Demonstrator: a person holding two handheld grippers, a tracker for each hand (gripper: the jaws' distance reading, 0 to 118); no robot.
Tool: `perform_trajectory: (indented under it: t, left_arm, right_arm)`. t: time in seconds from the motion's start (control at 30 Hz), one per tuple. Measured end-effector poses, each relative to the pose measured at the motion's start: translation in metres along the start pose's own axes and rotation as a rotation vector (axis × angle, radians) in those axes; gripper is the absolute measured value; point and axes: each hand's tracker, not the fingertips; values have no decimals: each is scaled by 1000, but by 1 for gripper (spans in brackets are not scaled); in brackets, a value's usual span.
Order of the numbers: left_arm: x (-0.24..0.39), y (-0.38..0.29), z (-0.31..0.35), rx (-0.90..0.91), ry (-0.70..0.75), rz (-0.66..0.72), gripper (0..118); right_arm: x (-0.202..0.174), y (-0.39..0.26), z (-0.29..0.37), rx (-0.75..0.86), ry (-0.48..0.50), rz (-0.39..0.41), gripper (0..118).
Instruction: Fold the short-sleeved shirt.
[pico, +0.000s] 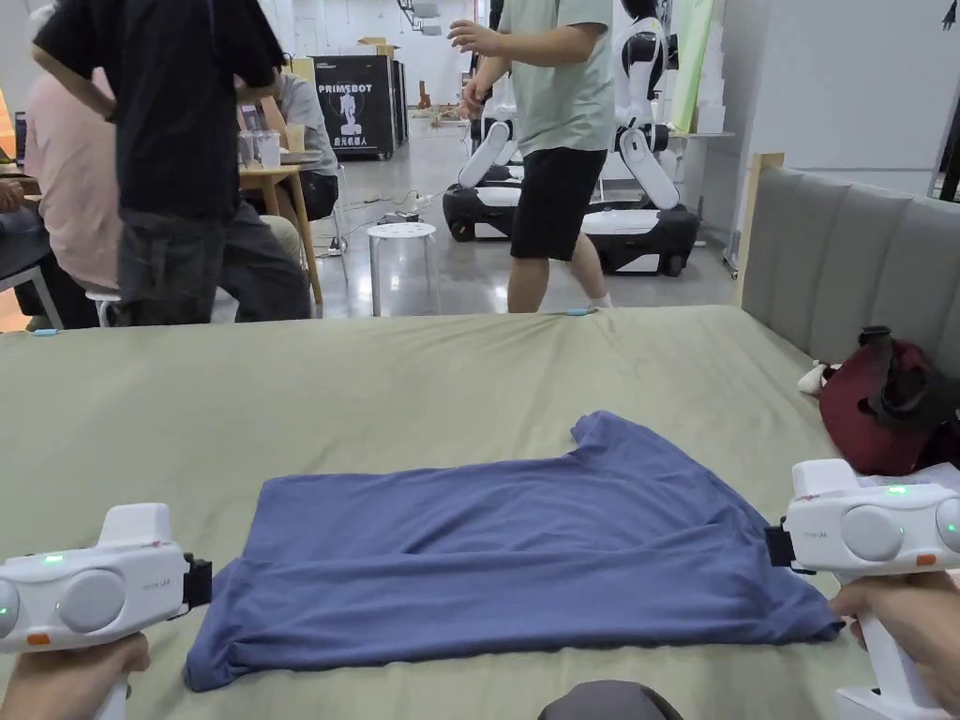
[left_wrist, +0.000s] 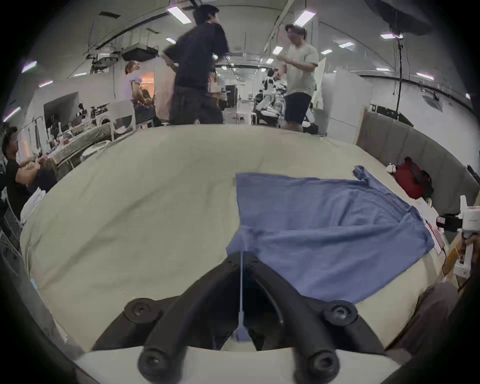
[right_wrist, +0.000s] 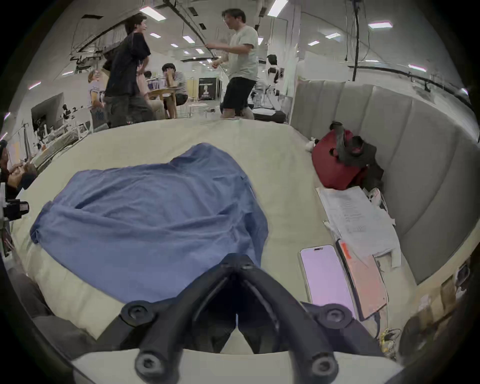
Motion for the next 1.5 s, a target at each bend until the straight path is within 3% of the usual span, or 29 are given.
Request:
perform_trajectory:
  t: [0.33,0.37,0.4,0.43,0.47,0.53,0.6,0.8,0.87,0.9,0.93,0.97,1.0,1.13,1.17,1.27,1.33,1.4,1.5]
  left_arm:
    - [19,67,-59,18,-30,-31,0]
    - [20,77,-74,10,-29,-25,9]
    - [20,86,-89,2,-25,-16,26]
    - [19,94,-104,-7,-24,-6,51]
    - [20,102,-123,-21,-21,1,84]
    - [23,113,-163,-69,10,-10,91]
    - [23,117,-196,-70,33,-12,114]
    - [22,116,-287,-181,79,-48,93]
    - [18,111,-296,-204,100,-15,73]
    - [19,112,-294,-197,82,0,70]
    - [22,115,-290,-164,107,-6,52]
    - [27,114,-275,-134,96,-17,9]
    - [29,115,-269,-105,64,-26,1]
    - [39,115,-248,-70,51,-58,1]
    - [39,115,-245,-68,38,-47,1]
    - [40,116,-236,-58,45,-35,1]
    - [38,116,-233,-59,38,-35,1]
    - [37,116,-230,-50,33,-33,1]
    - [36,116,-230,-48,24,-40,1]
  right_arm:
    - [-33,34,-37,8,67,28,0]
    - [-34,36,-43,-5,83,15,0]
    - [-35,38,-48,-11,94,10,0]
    - [-36,38,-52,-11,97,7,0]
    - [-40,39,-61,-9,100,7,0]
    - [-43,37,-73,-18,101,15,0]
    - [-45,35,-87,-37,93,15,0]
    - [-47,31,-115,-83,107,27,0]
    - [-45,34,-122,-83,96,35,0]
    - [-44,37,-125,-79,89,32,0]
    - [-42,42,-128,-75,87,25,0]
    - [-40,47,-131,-71,87,19,0]
    - [-36,55,-135,-67,86,14,0]
    - [-23,99,-163,-47,63,-5,2]
    - [-20,112,-174,-45,60,-13,20]
    - [-16,144,-209,-59,49,1,116]
    - [-19,158,-230,-99,29,18,117]
    - [-20,170,-246,-97,23,27,104]
    - [-21,182,-276,-139,-1,21,100]
